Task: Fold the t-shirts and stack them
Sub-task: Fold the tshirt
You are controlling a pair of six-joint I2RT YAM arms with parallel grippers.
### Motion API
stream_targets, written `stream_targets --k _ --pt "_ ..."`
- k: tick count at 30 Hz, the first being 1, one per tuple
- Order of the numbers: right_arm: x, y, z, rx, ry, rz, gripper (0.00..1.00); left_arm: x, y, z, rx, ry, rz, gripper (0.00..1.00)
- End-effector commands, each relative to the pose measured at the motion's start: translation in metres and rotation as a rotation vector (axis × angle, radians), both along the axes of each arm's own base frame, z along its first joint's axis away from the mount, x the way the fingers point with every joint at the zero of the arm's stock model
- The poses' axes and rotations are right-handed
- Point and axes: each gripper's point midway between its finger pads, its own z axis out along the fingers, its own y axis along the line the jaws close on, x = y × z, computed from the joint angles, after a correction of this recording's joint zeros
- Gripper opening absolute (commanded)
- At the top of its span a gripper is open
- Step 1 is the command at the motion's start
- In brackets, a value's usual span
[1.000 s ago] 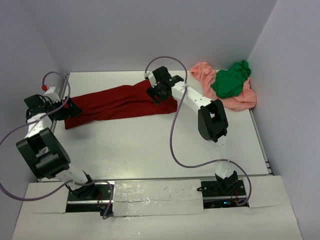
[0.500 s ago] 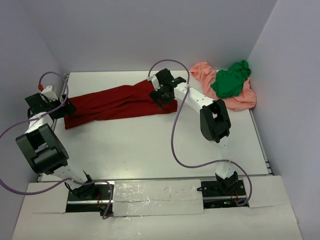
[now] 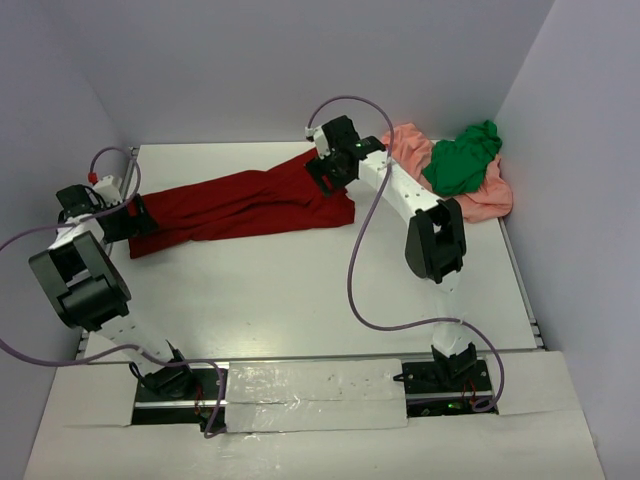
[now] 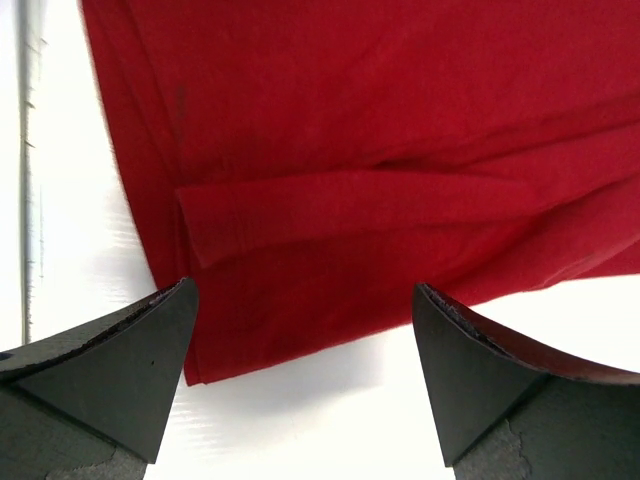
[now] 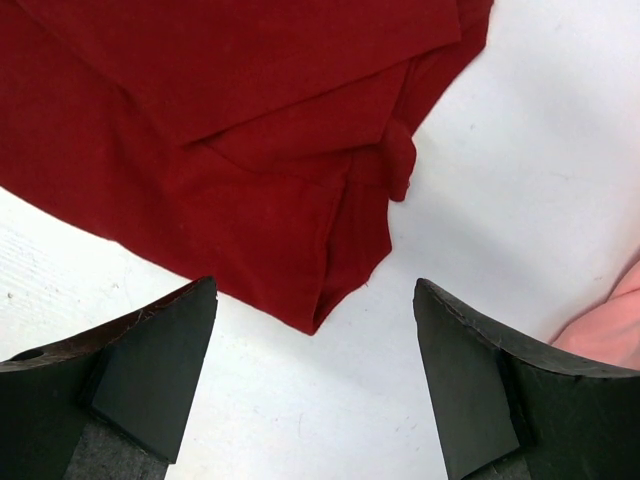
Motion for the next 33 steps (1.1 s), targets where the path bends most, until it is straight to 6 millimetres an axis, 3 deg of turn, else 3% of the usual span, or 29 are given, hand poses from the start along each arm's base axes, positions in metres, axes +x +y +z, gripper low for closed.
stream_targets --k 1,7,10,11,14,23,29,33 --pt "0.001 -0.009 0.026 0.026 -0.028 -0.035 0.86 0.004 -0.005 0.006 -0.003 0.009 -0.055 0.97" --pt "0.001 -0.012 0.03 0.038 -0.026 -0.045 0.86 0.012 -0.002 -0.009 0.002 0.022 -0.045 0.92" --pt "0.001 -0.014 0.032 0.033 -0.025 -0.05 0.86 0.015 0.0 -0.015 -0.007 0.036 -0.032 0.81" --pt "0.002 -0.016 0.034 0.032 -0.028 -0.056 0.86 0.016 0.001 -0.018 -0.006 0.036 -0.028 0.7" --pt "0.0 -0.017 0.037 0.043 -0.024 -0.058 0.86 0.018 0.006 -0.018 0.012 0.024 -0.005 0.52" --pt "-0.011 -0.021 0.031 0.043 0.001 -0.066 0.86 0.036 0.03 0.0 0.109 -0.076 0.106 0.18" --pt "-0.014 -0.018 0.031 0.061 0.011 -0.055 0.86 0.042 0.044 0.003 0.165 -0.101 0.167 0.11" --pt "-0.015 -0.017 0.03 0.066 0.019 -0.053 0.86 0.044 0.054 0.005 0.221 -0.139 0.208 0.11"
